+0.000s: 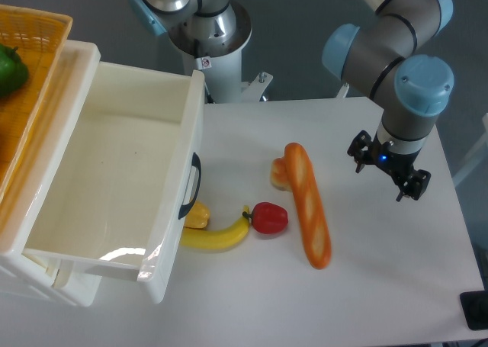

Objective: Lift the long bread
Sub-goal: 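Move the open gripper over the long orange baguette's upper end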

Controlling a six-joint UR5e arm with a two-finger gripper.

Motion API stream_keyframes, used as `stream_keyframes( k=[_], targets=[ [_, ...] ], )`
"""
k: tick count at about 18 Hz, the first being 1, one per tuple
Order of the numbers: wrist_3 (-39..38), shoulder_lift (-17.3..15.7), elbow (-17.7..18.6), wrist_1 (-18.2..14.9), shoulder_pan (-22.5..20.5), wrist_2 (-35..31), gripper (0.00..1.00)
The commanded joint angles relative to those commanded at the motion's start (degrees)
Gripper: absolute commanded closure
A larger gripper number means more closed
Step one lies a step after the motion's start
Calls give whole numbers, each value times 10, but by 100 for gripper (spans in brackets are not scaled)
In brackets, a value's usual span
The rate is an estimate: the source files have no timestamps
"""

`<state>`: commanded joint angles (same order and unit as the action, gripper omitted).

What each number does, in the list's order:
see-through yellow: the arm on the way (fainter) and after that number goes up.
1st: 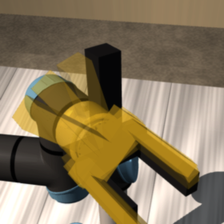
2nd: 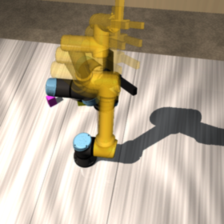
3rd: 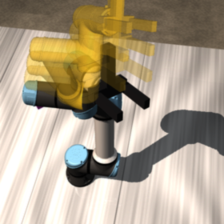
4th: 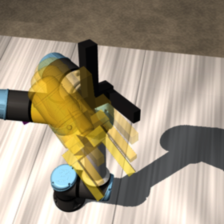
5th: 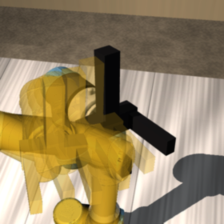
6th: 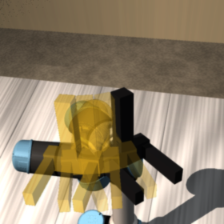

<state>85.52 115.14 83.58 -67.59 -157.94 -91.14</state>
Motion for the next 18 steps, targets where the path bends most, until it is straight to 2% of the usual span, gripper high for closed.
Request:
stream_keyframes(
  k=[7,13,18],
  targets=[
    [-10,-7,11,1,3,1,0],
    [-47,-23,90,10,3,-2,0],
    [-127,-27,99,4,8,-7,0]
  ],
)
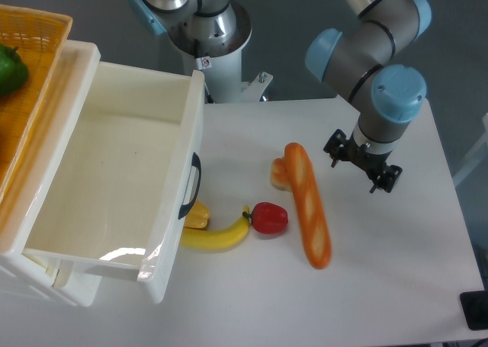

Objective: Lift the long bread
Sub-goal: 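Move the open gripper over the long orange baguette's upper end, then lower the gripper and close it around the baguette's end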

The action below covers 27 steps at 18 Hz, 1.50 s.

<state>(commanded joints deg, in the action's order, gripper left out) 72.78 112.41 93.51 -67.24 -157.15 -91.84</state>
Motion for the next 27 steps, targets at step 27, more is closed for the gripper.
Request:
stream_keyframes(
  k=[27],
  targets=[
    [-388,58,-1,4,25,42,0]
  ],
)
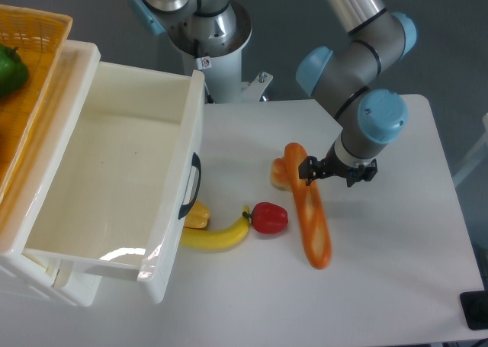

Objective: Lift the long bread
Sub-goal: 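Lower the gripper and close it around the baguette's end, then lift the gripped baguette up off the table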

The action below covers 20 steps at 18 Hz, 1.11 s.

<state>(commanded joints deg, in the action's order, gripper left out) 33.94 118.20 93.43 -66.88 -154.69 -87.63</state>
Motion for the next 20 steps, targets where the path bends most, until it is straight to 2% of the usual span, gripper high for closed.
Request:
stream_keyframes(
  k=[3,7,8,10,11,15,17,18,20],
  targets=[
    [-5,17,-4,2,11,-1,0],
    [-4,19,-1,2,20,-1,0],
    [-4,18,0,2,22,-1,5],
    [-4,18,0,1,22,0,19],
    [2,18,0,2,22,0,38],
    [3,18,-1,2,22,-1,76],
    [4,16,-4,2,21,-1,92],
    [4,13,-7,2,21,-2,96],
    [4,10,-22,-2,19,-1,97]
  ],
)
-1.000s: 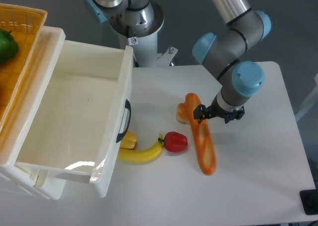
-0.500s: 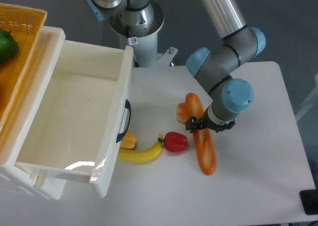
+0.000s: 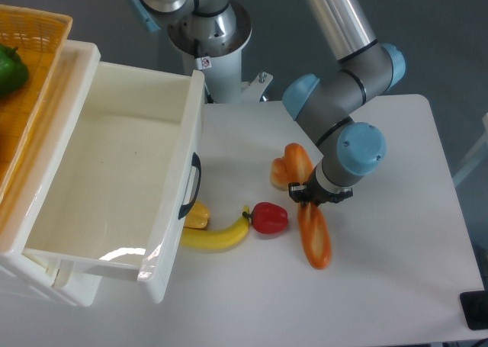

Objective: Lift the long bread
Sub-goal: 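Lift the gripped baguette up off the table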

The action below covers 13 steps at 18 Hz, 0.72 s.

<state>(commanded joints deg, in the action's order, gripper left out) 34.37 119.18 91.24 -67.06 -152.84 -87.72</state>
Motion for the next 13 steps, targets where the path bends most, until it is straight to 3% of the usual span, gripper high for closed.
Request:
stream_keyframes(
  k=[8,11,13],
  targets=[
    [3,-30,-40,-18,-11,6,97],
    [64,-32,-61,-17,-11,6,97],
    [145,-32,-73,-13,-16,4,97]
  ],
)
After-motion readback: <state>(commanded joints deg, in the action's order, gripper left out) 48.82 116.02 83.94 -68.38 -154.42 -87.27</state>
